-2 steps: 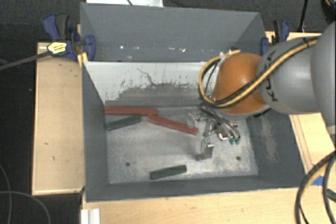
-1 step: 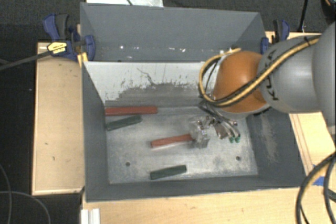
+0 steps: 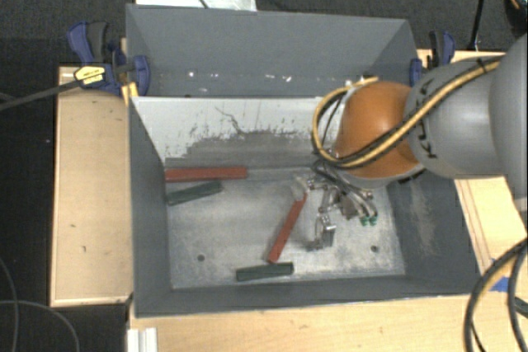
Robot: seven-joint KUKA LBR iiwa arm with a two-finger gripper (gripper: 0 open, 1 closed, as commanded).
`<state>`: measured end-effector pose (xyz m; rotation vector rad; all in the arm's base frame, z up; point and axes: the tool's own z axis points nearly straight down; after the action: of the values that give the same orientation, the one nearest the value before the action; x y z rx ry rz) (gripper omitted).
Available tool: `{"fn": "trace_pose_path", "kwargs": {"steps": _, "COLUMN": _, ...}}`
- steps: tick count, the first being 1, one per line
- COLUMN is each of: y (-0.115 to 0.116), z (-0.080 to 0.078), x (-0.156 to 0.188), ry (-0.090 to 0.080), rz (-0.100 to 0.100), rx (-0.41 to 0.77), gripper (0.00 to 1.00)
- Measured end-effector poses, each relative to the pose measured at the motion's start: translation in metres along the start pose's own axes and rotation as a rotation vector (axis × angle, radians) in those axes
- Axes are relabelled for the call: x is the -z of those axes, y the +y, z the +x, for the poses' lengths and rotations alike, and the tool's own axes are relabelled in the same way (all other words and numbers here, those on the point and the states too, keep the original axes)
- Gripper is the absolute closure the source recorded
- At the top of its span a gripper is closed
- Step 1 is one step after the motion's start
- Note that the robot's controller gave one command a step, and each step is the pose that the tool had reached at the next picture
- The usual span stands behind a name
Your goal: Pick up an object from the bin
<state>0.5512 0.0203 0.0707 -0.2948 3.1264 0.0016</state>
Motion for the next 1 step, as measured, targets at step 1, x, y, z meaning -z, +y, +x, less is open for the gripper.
{"fn": "trace_pose_path", "kwargs": {"steps": 1, "y": 0.0423, "z": -0.0130, "x": 0.0000, "ry": -0.005, "rz": -0.001, "rx": 0.397, "gripper": 0.00}}
